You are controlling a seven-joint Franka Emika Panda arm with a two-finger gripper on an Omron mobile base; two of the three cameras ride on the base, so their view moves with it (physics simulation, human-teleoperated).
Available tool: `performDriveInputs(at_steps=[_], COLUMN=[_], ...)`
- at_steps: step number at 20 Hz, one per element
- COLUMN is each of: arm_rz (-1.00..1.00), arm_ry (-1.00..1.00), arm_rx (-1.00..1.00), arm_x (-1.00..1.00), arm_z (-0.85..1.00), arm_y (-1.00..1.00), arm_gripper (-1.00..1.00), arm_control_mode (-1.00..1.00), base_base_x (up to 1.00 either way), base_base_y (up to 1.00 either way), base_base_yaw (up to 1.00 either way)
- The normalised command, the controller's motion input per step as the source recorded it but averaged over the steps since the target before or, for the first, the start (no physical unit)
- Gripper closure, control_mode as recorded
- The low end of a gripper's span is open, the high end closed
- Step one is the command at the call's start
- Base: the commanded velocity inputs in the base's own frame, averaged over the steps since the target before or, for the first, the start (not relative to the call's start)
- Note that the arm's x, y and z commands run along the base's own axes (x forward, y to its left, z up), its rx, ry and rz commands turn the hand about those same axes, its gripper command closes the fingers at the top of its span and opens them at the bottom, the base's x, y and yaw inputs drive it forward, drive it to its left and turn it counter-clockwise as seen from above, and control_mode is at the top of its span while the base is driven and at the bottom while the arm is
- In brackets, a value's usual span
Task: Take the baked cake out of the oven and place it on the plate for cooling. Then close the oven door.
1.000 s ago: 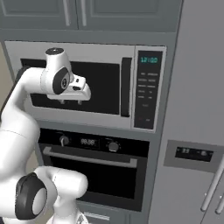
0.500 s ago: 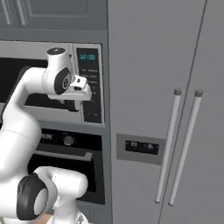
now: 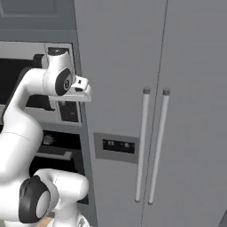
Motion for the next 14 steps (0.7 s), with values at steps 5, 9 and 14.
performDriveInputs(at_steps=[5,9,14], arm_rz=[0.0,0.0,0.0], arm_ry=[0.0,0.0,0.0], arm_rx=[0.0,0.0,0.0], arm_x=[0.0,0.0,0.0], arm_z=[0.0,0.0,0.0], arm_y=[0.0,0.0,0.0], arm_gripper=[-1.0,-1.0,-1.0], arm_control_mode=[1.0,1.0,1.0], base_base_x=[0.15,0.18,0.27], base_base_y=[-0.56,-0.46,-0.24], base_base_yaw=[0.0,0.0,0.0])
